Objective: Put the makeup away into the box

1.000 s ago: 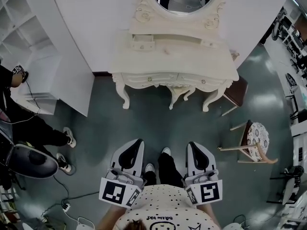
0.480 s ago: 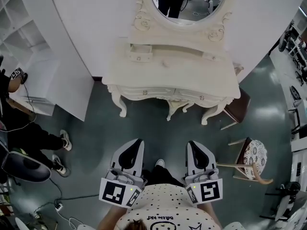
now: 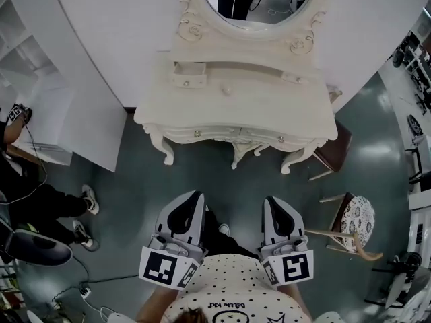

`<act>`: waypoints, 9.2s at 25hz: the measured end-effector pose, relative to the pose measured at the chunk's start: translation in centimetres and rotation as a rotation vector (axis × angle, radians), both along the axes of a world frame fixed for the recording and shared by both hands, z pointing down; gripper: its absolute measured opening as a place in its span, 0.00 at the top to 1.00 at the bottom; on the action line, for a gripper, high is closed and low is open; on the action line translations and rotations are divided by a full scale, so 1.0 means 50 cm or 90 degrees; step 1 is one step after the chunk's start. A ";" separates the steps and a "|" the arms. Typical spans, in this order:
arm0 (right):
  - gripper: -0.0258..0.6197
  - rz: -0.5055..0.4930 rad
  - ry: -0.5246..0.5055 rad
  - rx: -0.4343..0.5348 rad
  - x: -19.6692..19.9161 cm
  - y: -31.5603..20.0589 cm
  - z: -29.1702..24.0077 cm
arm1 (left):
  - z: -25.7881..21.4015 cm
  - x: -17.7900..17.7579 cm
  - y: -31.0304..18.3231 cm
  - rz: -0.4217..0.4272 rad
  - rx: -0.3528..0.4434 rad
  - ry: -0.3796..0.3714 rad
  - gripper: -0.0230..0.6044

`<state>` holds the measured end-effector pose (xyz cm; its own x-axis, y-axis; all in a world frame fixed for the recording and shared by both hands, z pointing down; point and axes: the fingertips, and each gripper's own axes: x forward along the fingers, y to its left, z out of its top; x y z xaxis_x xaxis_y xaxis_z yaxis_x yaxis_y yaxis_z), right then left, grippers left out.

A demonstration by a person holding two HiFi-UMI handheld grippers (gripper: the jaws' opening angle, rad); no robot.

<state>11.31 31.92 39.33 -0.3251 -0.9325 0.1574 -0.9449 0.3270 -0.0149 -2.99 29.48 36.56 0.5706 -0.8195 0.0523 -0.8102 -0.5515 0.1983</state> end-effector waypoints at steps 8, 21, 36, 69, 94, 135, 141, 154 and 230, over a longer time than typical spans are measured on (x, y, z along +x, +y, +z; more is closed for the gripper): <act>0.95 0.016 -0.006 0.005 -0.031 -0.129 -0.010 | -0.007 -0.031 -0.140 0.019 0.003 -0.003 0.96; 0.95 0.053 -0.015 0.009 -0.089 -0.300 -0.032 | -0.038 -0.098 -0.330 0.044 0.016 -0.014 0.96; 0.95 0.013 -0.018 -0.025 -0.049 -0.473 0.007 | 0.008 -0.069 -0.475 -0.004 -0.028 -0.014 0.96; 0.95 -0.049 -0.013 0.019 0.017 -0.744 -0.023 | -0.037 0.005 -0.706 -0.035 0.039 -0.012 0.96; 0.95 0.016 -0.014 -0.012 -0.072 -0.866 -0.015 | -0.018 -0.106 -0.845 0.003 0.000 -0.003 0.96; 0.63 -0.147 0.140 -0.458 -0.055 -1.009 0.578 | 0.024 -0.059 -0.921 -0.029 -0.060 -0.016 0.96; 0.72 -0.168 0.157 -0.438 -0.062 -1.010 0.561 | 0.021 -0.059 -0.924 -0.032 -0.058 -0.016 0.96; 0.73 -0.095 0.047 -0.173 -0.038 -1.081 0.225 | 0.000 -0.063 -0.915 -0.034 -0.031 -0.012 0.96; 0.72 -0.409 0.165 -0.259 -0.384 -1.149 0.423 | -0.026 -0.215 -0.921 -0.207 -0.021 -0.032 0.96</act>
